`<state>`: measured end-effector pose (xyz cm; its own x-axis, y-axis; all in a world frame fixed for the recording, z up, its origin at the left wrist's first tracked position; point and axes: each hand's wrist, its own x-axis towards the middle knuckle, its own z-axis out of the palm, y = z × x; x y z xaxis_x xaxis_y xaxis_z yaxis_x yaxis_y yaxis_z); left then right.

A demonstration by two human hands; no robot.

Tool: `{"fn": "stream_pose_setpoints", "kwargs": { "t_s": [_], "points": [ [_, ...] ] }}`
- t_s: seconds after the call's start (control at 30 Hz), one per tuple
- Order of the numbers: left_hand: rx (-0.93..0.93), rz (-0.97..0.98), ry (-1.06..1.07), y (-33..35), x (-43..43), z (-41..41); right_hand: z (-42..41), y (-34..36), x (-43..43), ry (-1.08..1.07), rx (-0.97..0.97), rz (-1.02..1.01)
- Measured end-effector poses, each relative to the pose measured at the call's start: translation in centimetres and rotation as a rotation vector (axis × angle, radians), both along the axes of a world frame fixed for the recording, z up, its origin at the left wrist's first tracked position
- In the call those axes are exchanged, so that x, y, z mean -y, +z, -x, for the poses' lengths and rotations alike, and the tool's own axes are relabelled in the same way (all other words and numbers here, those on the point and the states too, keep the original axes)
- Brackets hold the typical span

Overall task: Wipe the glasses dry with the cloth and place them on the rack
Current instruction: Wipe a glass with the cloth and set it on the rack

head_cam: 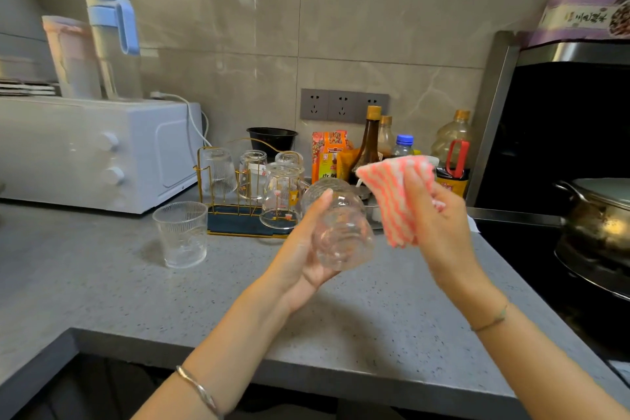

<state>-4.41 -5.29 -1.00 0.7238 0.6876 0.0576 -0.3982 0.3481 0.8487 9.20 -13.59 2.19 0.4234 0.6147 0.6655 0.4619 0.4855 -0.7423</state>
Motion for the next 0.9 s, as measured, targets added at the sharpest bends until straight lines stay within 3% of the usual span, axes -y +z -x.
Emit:
{"fn": "stream_pose_setpoints", "kwargs": {
  "t_s": [0.07,0.27,0.33,0.5,0.6,0.73,0.9],
  "points": [
    [-0.033,-0.061,-0.009,-0.8,0.0,0.5,-0.7,0.6,0.3,0.015,-0.061,0.043],
    [-0.121,-0.158,-0.018,-3.3,0.6,0.0,-0.2,-0.1,-0.6,-0.025,0.163,0.222],
    [-0.114,-0.120,0.032,-3.5,0.7,0.1,0.4,-0.8,-0.6,0.039,0.221,0.275],
    [-0.099,-0.126,0.062,-4.3,1.4,1.6,0.9,-1.3,0.8,0.248,0.116,0.427],
    [-0.111,-0.163,0.059,-4.9,2.0,2.6,0.9,-0.8,1.6,0.316,0.146,0.504],
    [-0.069,-0.137,0.059,-5.7,3.0,3.6,1.5,-2.1,1.6,0.336,0.159,0.519],
    [-0.079,-0.151,0.046,-5.9,4.2,4.4,2.8,-3.5,1.6,0.340,0.140,0.396]
  ]
}}
